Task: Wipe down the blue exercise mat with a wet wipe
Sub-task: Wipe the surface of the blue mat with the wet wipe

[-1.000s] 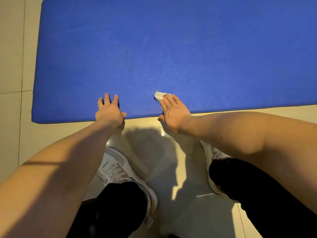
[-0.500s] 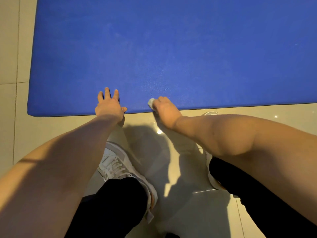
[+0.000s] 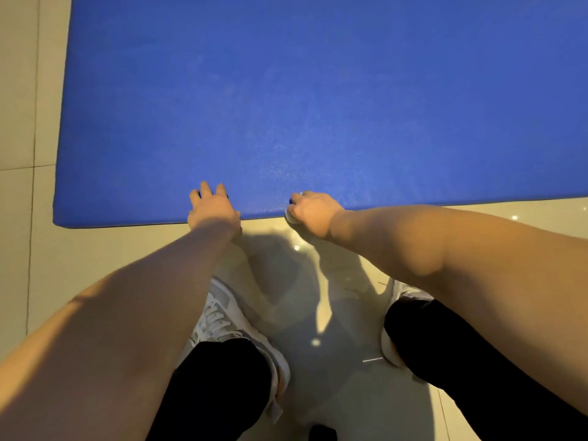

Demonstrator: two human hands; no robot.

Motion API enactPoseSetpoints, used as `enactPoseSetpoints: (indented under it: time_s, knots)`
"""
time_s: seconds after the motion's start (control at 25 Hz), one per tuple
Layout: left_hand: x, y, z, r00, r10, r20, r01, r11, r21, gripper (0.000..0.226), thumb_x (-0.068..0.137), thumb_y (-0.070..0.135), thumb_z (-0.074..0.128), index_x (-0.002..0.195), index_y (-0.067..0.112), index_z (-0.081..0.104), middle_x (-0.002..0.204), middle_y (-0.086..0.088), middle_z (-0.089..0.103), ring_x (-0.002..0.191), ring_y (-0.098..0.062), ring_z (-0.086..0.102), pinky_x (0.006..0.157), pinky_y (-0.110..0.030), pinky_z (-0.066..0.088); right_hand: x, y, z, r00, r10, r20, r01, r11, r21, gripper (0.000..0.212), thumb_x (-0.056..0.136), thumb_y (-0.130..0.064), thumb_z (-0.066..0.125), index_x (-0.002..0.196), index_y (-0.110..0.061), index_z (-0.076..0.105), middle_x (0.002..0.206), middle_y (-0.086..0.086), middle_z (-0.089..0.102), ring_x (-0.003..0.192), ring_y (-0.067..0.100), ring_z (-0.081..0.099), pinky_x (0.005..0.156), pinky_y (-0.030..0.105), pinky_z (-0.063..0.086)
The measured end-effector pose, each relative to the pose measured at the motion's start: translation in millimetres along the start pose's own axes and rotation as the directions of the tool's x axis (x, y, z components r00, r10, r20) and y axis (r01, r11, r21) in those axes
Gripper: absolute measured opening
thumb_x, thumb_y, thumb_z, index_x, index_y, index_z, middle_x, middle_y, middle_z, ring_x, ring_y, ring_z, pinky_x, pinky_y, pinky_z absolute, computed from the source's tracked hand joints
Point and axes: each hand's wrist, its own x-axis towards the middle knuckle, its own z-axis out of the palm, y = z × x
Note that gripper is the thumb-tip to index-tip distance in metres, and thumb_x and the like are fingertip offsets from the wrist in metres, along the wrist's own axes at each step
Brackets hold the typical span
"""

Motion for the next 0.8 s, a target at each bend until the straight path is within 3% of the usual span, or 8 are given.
enactPoseSetpoints:
  time_s: [0.32,0.48,0.64,0.72,0.8]
  knots:
    - [-2.2,37.3,16.3,0.999,0.004,-0.035,-0.005,1.0,-0.026,0.069,0.094,0.051,0.063,0.145,0.015,0.034,0.158,-0.006,0.019,0.146,-0.028,0.015,0.103,-0.044,0.047,-50.8,76.9,37.4,0.999,0.036,0.009,-0.036,0.999,-0.031,0.035,0.093,-0.011,0.053,0.126,-0.021,0.058,0.119,0.009,0.051,0.099,0.031,0.055,0.069,0.036,0.05]
    - [-0.8,48.8,21.9,0.998,-0.043,-0.044,0.041,0.998,-0.046,0.068,0.094,0.046,0.064,0.146,0.014,0.034,0.16,-0.006,0.017,0.145,-0.029,0.018,0.106,-0.044,0.043,-89.6,123.4,54.3,0.968,0.249,-0.025,-0.243,0.959,0.149,0.024,0.092,-0.02,0.053,0.115,-0.016,0.056,0.111,0.01,0.054,0.095,0.033,0.058,0.068,0.035,0.044]
    - [1.6,50.9,21.4,0.997,-0.062,-0.043,0.06,0.997,-0.043,0.066,0.094,0.044,0.065,0.145,0.013,0.036,0.158,-0.008,0.02,0.143,-0.031,0.02,0.104,-0.046,0.044,-125.1,157.4,71.2,0.85,0.527,-0.006,-0.515,0.834,0.196,0.023,0.094,-0.024,0.05,0.117,-0.019,0.05,0.105,0.009,0.06,0.081,0.031,0.059,0.065,0.034,0.045]
    - [1.3,51.9,20.6,0.996,-0.071,-0.047,0.069,0.997,-0.045,0.065,0.094,0.042,0.065,0.144,0.013,0.037,0.158,-0.009,0.021,0.143,-0.031,0.021,0.104,-0.047,0.044,-131.9,162.0,75.4,0.807,0.59,0.0,-0.578,0.791,0.204,0.024,0.094,-0.026,0.051,0.116,-0.02,0.048,0.1,0.006,0.063,0.074,0.029,0.055,0.061,0.031,0.04]
    - [0.3,52.0,20.0,0.997,-0.065,-0.049,0.062,0.996,-0.056,0.062,0.094,0.041,0.066,0.141,0.012,0.038,0.155,-0.009,0.024,0.141,-0.031,0.023,0.101,-0.048,0.046,-132.1,163.1,78.6,0.817,0.577,-0.004,-0.548,0.778,0.308,0.023,0.091,-0.024,0.054,0.113,-0.019,0.049,0.098,0.006,0.064,0.075,0.029,0.054,0.063,0.031,0.04]
